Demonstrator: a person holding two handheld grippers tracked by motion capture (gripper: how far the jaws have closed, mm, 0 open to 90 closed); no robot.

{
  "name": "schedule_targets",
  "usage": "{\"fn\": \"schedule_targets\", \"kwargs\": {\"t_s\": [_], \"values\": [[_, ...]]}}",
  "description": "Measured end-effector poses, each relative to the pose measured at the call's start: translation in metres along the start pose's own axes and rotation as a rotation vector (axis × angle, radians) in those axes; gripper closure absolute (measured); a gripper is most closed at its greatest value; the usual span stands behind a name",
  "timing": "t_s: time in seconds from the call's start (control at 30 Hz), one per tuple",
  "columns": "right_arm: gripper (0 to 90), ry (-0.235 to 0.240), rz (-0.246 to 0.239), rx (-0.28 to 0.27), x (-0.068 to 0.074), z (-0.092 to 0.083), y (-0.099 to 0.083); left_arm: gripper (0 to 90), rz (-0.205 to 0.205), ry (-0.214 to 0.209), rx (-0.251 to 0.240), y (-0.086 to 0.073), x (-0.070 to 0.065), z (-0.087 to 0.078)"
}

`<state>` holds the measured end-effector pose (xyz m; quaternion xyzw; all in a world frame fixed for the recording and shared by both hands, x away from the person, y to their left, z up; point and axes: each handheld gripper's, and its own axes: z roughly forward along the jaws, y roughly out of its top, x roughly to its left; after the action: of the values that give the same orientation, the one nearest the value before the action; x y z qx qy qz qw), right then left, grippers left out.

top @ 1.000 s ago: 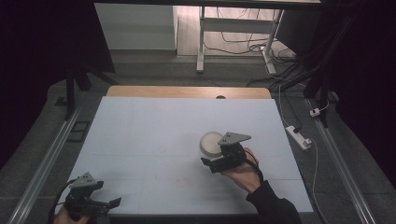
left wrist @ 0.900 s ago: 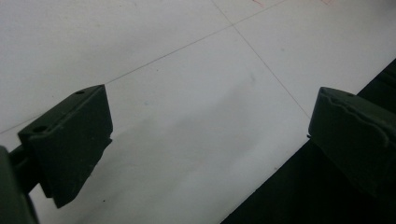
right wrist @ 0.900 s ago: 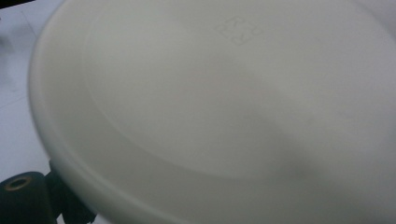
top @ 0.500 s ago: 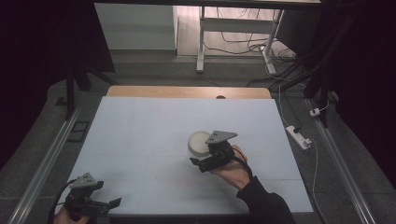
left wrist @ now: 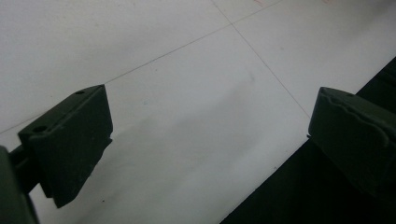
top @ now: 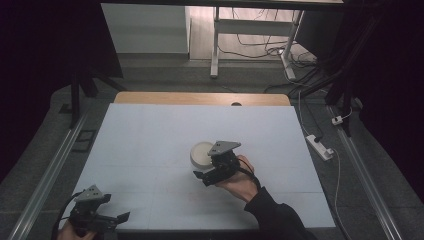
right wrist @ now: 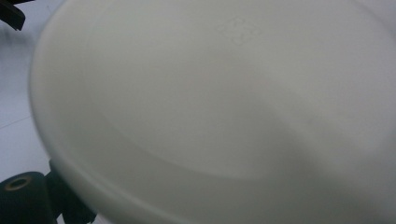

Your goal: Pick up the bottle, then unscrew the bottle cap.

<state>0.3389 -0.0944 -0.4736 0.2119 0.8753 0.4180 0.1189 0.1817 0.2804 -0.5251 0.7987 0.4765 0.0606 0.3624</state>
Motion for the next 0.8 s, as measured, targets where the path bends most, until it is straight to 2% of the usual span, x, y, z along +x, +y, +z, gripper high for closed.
{"fn": "schedule_targets", "kwargs": {"t_s": [0.37,0.53,0.8], "values": [[6.5,0.01,-0.012,0.001,0.0031,0.0023,0.0004,0.0,-0.003,-0.016,-0.004,0.0002,0.0014,-0.0004],[6.5,0.009,-0.007,0.001,0.0026,0.003,-0.0004,0.0,-0.013,-0.024,-0.029,-0.0006,0.0023,-0.0025],[6.5,0.011,-0.013,0.001,0.0033,0.0026,-0.0009,0.0,0.019,-0.011,-0.041,0.0012,-0.0016,-0.002]]}}
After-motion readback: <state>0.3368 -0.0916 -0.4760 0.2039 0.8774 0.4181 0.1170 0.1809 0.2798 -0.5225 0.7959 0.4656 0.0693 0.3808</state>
